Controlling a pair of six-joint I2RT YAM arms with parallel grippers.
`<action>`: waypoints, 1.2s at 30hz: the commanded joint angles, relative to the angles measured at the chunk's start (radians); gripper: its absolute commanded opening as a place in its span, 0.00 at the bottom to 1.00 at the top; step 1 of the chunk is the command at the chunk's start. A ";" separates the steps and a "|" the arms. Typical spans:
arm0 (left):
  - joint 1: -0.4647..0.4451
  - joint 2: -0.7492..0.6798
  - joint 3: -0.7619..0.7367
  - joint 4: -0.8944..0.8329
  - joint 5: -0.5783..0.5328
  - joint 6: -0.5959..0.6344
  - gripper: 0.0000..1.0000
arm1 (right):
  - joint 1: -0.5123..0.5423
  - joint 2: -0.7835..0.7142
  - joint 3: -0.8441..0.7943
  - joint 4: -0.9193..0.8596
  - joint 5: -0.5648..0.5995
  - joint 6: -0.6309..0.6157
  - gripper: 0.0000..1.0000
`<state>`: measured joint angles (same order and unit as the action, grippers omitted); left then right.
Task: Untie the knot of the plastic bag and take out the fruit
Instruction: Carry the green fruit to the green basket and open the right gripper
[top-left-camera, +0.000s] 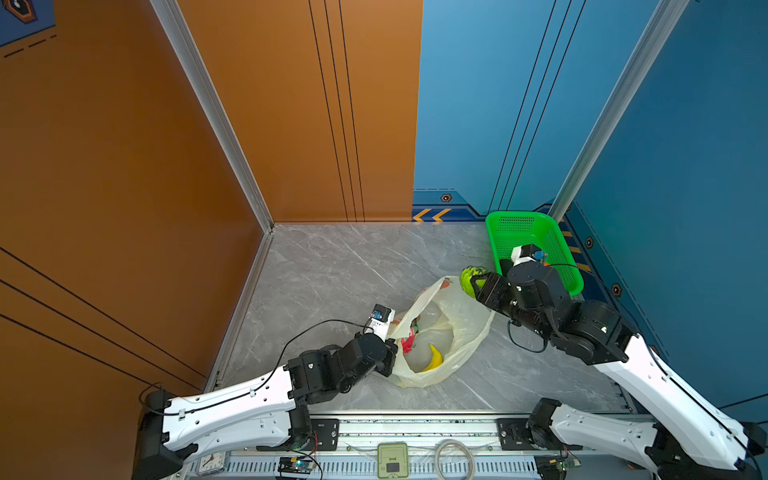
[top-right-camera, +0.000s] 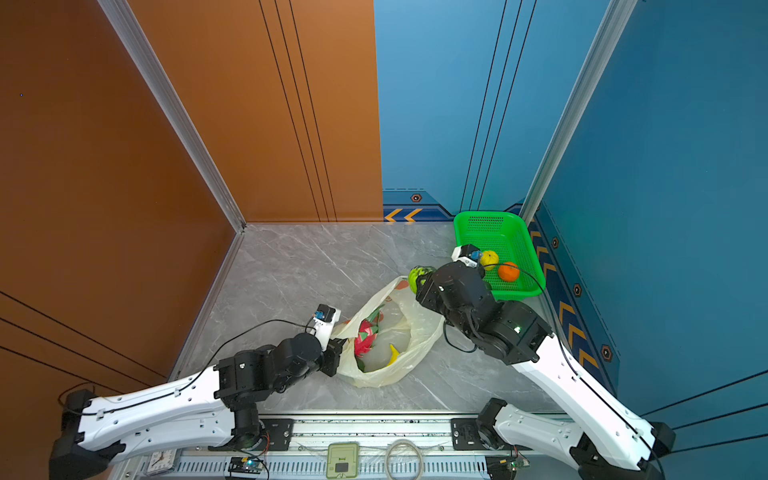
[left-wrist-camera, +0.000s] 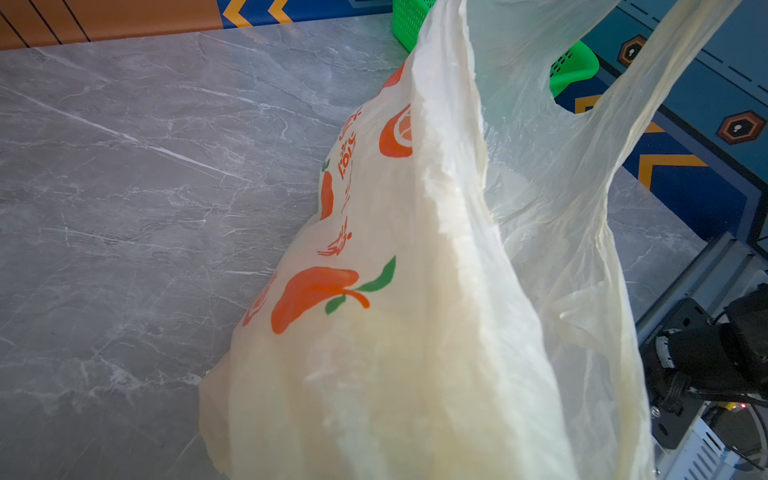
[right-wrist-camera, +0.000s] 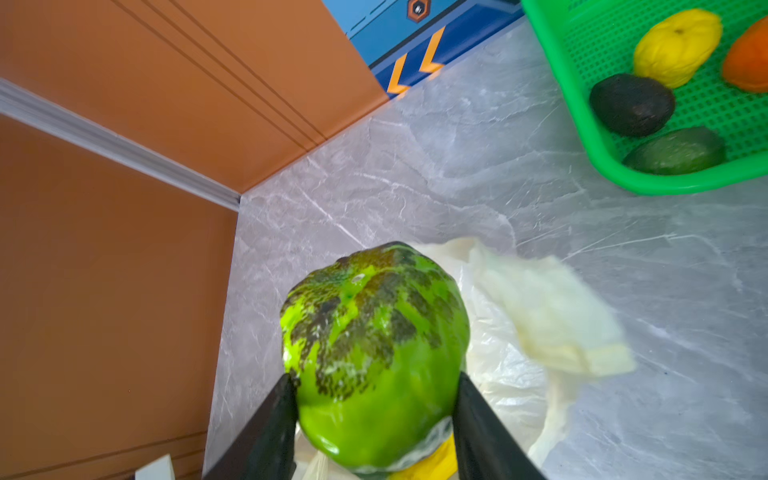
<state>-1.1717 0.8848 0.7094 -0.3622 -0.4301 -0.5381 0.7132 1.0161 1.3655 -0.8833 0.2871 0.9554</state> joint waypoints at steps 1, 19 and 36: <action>0.006 0.003 0.029 -0.001 -0.016 0.025 0.00 | -0.154 -0.010 0.045 -0.039 -0.100 -0.111 0.50; 0.011 -0.014 0.041 -0.035 -0.015 0.029 0.00 | -0.843 0.324 -0.083 0.362 -0.390 -0.256 0.50; 0.026 0.000 0.049 -0.053 -0.004 0.021 0.00 | -0.795 0.884 0.249 0.392 -0.348 -0.344 0.56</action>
<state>-1.1572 0.8848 0.7296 -0.3931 -0.4297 -0.5228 -0.0929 1.8679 1.5555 -0.4808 -0.0765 0.6472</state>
